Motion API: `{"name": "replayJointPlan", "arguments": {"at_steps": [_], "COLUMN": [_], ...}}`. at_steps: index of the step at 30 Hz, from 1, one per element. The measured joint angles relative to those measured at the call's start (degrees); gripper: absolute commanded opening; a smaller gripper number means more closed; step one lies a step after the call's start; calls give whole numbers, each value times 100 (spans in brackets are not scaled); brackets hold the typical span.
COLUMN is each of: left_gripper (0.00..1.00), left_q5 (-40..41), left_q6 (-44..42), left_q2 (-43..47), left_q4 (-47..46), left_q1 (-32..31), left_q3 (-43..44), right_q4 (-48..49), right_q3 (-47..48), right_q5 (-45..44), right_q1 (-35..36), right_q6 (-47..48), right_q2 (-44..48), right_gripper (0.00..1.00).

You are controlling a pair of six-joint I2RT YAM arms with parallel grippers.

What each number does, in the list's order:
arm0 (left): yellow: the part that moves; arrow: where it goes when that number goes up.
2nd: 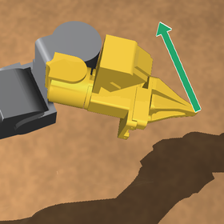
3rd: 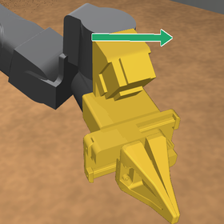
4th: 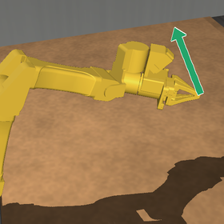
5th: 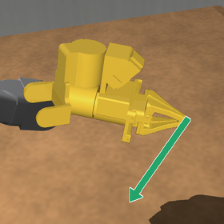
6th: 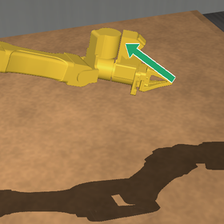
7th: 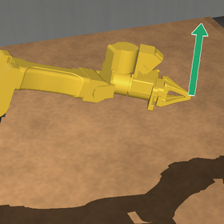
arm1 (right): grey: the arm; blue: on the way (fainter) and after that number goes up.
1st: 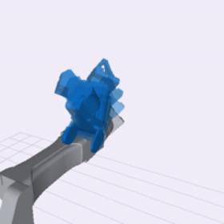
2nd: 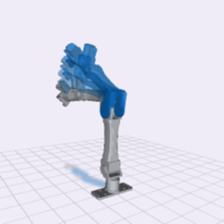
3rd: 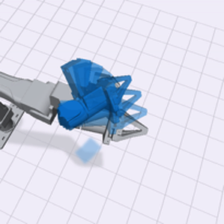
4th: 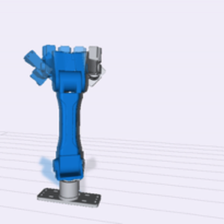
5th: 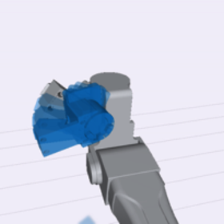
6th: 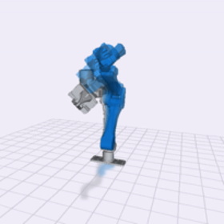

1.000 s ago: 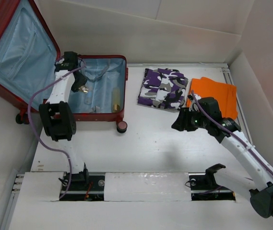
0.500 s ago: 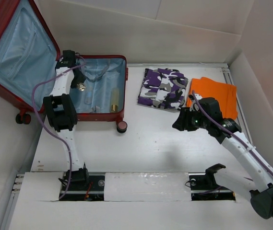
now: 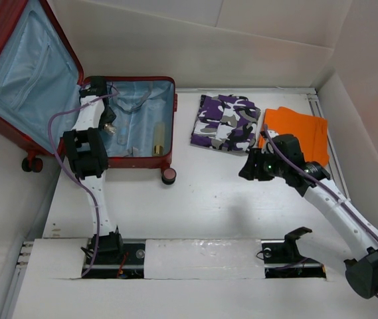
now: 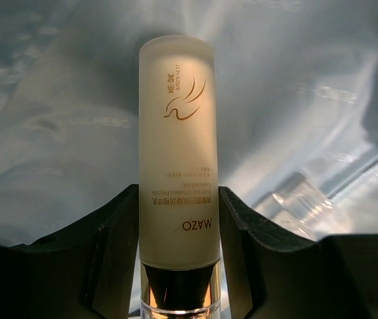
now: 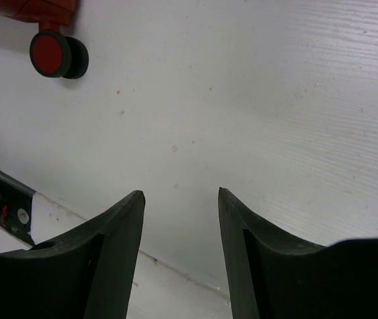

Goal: Pack the luggage

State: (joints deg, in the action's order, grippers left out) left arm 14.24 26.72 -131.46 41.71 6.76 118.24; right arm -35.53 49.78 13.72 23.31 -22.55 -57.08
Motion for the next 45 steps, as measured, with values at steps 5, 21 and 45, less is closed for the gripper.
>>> {"name": "replayJointPlan", "arguments": {"at_steps": [5,21,45], "left_gripper": [45,56,60], "left_q5": [238,44,-1075], "left_q6": [39,146,2911], "left_q2": [-9,560,2033], "left_q4": [109,-11,-1084], "left_q1": [4,7,-5060], "left_q3": [-2,-417,-1714], "right_q4": [20,66,-103], "right_q3": [0,-2,442], "right_q5": [-26,-219,-776], "right_q1": [0,0,-911], "right_q6": [-35,-37,-111], "right_q2": [-122,-229,468], "right_gripper": [55,55,51]}}
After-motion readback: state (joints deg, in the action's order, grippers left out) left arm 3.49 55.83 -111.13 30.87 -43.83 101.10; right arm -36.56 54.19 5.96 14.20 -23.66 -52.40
